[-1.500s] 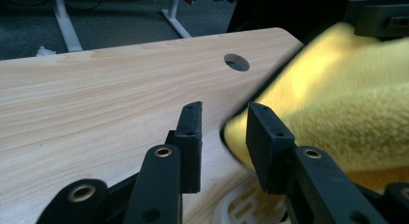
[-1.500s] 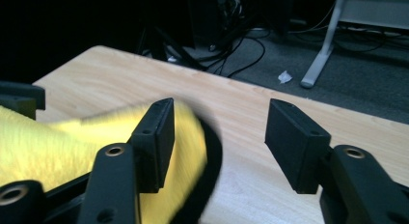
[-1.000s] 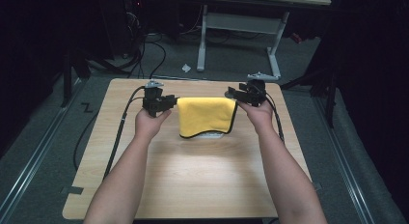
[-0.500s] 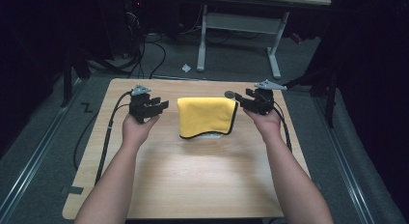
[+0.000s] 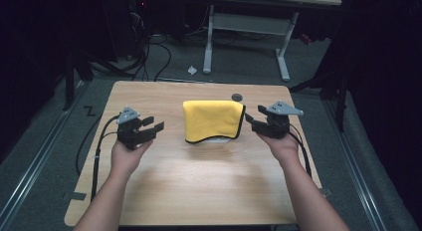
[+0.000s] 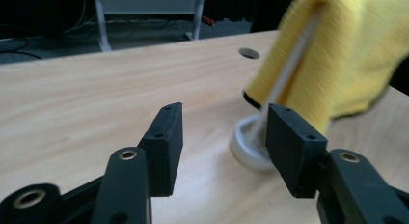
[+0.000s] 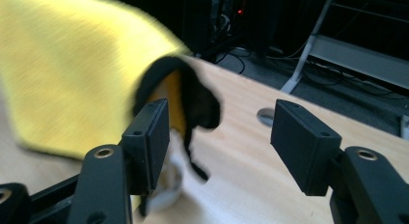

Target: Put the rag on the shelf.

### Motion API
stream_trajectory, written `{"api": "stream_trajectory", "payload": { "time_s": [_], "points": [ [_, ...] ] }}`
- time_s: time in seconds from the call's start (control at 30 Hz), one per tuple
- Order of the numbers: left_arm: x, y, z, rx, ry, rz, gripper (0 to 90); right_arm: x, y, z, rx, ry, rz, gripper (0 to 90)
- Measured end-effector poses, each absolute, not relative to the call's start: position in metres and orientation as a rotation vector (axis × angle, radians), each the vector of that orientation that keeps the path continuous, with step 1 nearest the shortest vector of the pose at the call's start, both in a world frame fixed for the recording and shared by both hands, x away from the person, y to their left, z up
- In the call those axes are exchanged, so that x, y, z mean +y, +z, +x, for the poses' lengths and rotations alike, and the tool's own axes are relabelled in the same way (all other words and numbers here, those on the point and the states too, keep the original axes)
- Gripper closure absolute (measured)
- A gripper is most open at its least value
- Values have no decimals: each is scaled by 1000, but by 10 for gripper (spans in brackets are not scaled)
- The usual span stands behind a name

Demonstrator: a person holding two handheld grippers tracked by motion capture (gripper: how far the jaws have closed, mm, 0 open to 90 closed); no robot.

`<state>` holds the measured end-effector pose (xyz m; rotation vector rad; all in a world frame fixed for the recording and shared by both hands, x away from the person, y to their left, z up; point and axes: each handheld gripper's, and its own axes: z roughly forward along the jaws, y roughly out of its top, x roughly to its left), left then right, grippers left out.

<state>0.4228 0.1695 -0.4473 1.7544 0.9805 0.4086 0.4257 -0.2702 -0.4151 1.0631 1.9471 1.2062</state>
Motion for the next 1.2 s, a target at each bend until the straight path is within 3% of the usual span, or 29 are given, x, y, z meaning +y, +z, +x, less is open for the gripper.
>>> {"api": "stream_trajectory", "payload": {
  "time_s": [0.4,0.6,0.67,0.77,0.9,1.2],
  "points": [
    [148,-503,345,939,294,1879,400,-229,-459,349,2094,1197,989,301],
    [118,-522,309,913,219,1958,372,-197,-499,321,2200,1161,1034,242],
    [107,-521,299,858,264,1990,368,-190,-517,313,2223,1126,1053,257],
    [102,-525,306,840,358,2059,347,-182,-534,314,2319,1016,1010,262],
    [116,-526,318,911,285,2010,351,-187,-532,326,2298,1043,1049,253],
    [115,-529,317,915,285,2035,347,-193,-532,323,2308,1064,1038,253]
  ]
}}
